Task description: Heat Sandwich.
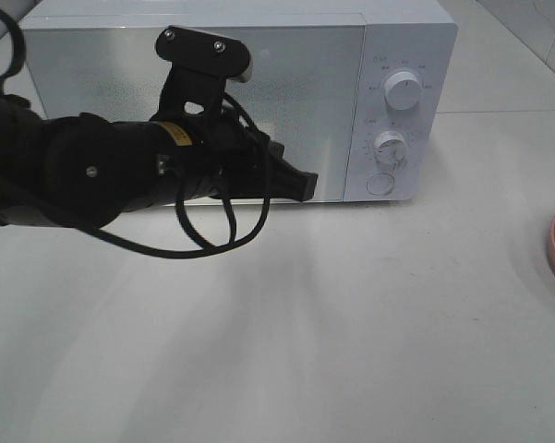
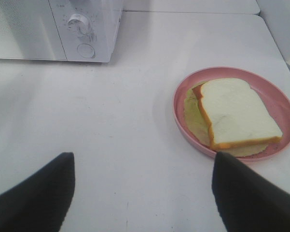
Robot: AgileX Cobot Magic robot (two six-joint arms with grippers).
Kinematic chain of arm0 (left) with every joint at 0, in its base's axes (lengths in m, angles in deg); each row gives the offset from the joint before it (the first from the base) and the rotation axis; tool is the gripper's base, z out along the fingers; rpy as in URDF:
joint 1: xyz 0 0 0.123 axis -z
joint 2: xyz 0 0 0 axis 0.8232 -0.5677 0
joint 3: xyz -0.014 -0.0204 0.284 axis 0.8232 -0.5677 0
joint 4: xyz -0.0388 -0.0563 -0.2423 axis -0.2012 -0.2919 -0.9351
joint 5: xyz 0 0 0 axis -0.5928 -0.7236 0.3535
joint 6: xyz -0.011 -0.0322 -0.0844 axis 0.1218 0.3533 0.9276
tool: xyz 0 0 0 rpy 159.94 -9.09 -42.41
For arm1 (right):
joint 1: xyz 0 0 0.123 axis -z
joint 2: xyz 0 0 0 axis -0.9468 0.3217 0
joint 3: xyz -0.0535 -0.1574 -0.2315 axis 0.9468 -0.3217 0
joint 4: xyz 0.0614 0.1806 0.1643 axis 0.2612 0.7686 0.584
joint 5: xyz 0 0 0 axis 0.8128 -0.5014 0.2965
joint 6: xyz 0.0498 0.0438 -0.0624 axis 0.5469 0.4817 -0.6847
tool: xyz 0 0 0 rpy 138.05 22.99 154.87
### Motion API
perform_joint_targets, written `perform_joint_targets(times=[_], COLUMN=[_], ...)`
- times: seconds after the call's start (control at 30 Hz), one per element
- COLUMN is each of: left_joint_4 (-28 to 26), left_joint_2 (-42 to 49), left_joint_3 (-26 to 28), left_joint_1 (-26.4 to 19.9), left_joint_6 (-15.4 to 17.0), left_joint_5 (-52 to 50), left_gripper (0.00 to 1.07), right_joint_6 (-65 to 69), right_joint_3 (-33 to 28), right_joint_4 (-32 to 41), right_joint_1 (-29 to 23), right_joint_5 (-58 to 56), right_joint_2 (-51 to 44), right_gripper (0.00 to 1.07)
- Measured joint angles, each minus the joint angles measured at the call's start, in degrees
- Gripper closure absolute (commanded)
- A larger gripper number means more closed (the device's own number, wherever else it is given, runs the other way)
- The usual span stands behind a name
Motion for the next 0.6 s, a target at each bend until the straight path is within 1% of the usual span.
perform_joint_targets(times=[0.03, 0.1, 0.13, 0.17, 0.23, 0.27, 0.3, 0.33, 0.4, 0.43, 0.47, 0.53, 0.57, 0.6], left_joint_4=[-0.17, -0.8, -1.09, -1.09, -0.97, -0.17, 0.4, 0.4, 1.95, 3.55, 3.55, 4.3, 4.7, 4.98], left_joint_2=[0.97, 2.69, 4.24, 4.24, 5.79, 7.39, 8.02, 8.02, 9.57, 11.29, 11.29, 12.95, 14.55, 15.41], left_joint_3=[-0.69, -1.49, -1.83, -1.83, -1.83, -1.83, -1.83, -1.83, -1.83, -1.83, -1.83, -1.83, -1.83, -1.83], left_joint_1=[0.0, 0.0, -0.29, -0.29, -0.86, -2.01, -2.81, -2.81, -4.35, -6.47, -6.47, -8.77, -11.63, -13.18], left_joint_6=[0.06, 0.57, 1.09, 1.09, 1.15, 1.26, 1.32, 1.32, 1.32, 1.32, 1.32, 1.55, 1.55, 1.55], left_joint_5=[2.06, 6.13, 10.89, 10.89, 15.93, 20.97, 23.2, 23.2, 27.73, 33.12, 33.12, 39.42, 45.03, 46.98], left_gripper=[0.38, 0.07, 0.02, 0.02, 0.03, 0.03, 0.03, 0.03, 0.03, 0.03, 0.03, 0.03, 0.03, 0.03], right_joint_6=[0.0, 0.0, 0.0, 0.0, 0.0, 0.0, 0.0, 0.0, 0.0, 0.0, 0.0, 0.0, 0.0, 0.0], right_joint_3=[0.0, 0.0, 0.0, 0.0, 0.0, 0.0, 0.0, 0.0, 0.0, 0.0, 0.0, 0.0, 0.0, 0.0], right_joint_4=[0.0, 0.0, 0.0, 0.0, 0.0, 0.0, 0.0, 0.0, 0.0, 0.0, 0.0, 0.0, 0.0, 0.0], right_joint_1=[0.0, 0.0, 0.0, 0.0, 0.0, 0.0, 0.0, 0.0, 0.0, 0.0, 0.0, 0.0, 0.0, 0.0], right_joint_5=[0.0, 0.0, 0.0, 0.0, 0.0, 0.0, 0.0, 0.0, 0.0, 0.0, 0.0, 0.0, 0.0, 0.0], right_joint_2=[0.0, 0.0, 0.0, 0.0, 0.0, 0.0, 0.0, 0.0, 0.0, 0.0, 0.0, 0.0, 0.0, 0.0], right_gripper=[0.31, 0.31, 0.31, 0.31, 0.31, 0.31, 0.31, 0.31, 0.31, 0.31, 0.31, 0.31, 0.31, 0.31])
